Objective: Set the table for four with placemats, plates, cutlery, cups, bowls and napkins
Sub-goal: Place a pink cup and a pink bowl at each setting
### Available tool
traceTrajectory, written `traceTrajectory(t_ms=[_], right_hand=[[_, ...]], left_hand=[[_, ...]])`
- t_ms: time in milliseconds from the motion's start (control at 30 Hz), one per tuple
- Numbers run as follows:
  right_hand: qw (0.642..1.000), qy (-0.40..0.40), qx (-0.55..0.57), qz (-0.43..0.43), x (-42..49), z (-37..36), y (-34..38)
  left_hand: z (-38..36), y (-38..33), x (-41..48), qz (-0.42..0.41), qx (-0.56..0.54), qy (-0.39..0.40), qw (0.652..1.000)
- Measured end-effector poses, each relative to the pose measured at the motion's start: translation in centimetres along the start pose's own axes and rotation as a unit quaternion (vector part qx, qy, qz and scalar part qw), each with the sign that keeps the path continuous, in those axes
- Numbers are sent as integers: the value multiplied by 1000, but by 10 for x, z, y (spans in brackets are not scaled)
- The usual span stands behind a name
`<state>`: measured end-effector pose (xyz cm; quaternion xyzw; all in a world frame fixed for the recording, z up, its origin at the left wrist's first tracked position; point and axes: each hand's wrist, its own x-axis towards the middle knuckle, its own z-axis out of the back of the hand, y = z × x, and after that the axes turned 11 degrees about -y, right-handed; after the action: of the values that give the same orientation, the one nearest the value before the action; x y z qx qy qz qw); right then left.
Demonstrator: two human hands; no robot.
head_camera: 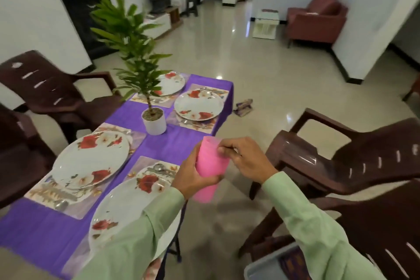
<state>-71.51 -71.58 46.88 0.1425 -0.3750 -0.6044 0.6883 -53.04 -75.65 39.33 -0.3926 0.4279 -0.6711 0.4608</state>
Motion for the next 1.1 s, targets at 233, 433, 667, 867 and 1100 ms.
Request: traceTrajectory(t_ms=[233,433,667,867,1100], right_hand=[[989,102,67,80,73,-71,40],[965,172,142,134,136,-118,69],[943,163,204,208,218,-161,76],[953,100,163,235,258,-218,32],[912,297,-70,273,249,-299,-25]], left_hand=[[83,33,7,70,-15,-98,993],[138,50,14,111,-18,-188,976],[166,74,28,159,27,-299,941],[166,85,46,204,56,-420,883],[153,83,35,238,63,-508,825]])
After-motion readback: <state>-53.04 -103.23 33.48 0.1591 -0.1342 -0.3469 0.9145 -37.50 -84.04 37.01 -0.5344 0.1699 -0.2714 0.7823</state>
